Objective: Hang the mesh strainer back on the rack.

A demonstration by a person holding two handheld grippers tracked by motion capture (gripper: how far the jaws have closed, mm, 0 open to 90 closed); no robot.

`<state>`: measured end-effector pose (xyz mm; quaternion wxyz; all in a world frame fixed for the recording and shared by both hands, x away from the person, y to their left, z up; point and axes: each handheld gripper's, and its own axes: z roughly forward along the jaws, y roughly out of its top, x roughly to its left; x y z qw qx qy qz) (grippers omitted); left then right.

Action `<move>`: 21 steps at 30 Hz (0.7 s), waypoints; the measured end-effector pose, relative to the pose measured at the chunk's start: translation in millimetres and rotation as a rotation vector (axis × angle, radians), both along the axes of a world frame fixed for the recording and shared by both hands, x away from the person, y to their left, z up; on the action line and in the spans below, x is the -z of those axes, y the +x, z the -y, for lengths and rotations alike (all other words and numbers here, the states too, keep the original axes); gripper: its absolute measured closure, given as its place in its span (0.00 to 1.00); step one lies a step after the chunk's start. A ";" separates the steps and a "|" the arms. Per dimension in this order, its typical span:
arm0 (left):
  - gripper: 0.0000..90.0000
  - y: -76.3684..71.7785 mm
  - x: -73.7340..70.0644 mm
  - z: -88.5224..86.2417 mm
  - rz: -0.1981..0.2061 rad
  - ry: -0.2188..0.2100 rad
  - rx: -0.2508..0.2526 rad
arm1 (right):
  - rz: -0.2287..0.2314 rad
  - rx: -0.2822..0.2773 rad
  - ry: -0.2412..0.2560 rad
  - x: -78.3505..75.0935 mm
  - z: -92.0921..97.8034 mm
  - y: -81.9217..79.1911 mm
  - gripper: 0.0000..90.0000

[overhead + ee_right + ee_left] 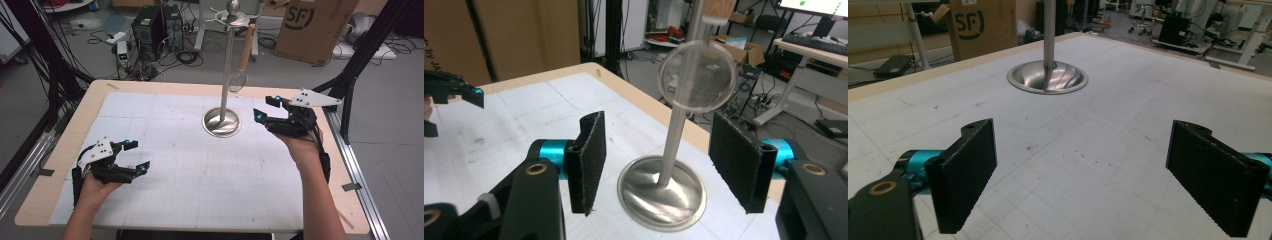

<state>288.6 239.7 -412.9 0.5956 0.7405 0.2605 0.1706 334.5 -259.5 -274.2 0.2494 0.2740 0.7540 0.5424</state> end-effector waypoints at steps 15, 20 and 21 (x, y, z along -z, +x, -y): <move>0.15 -0.1 0.2 0.2 0.002 0.004 -0.005 | -0.047 -0.021 0.056 48.9 9.1 -13.0 0.38; 0.15 -0.4 0.1 0.4 0.001 0.006 -0.007 | -0.052 -0.024 0.065 64.0 12.3 -19.3 0.37; 0.15 -0.5 0.0 0.4 0.001 0.005 -0.007 | -0.054 -0.021 0.065 66.5 13.1 -20.6 0.36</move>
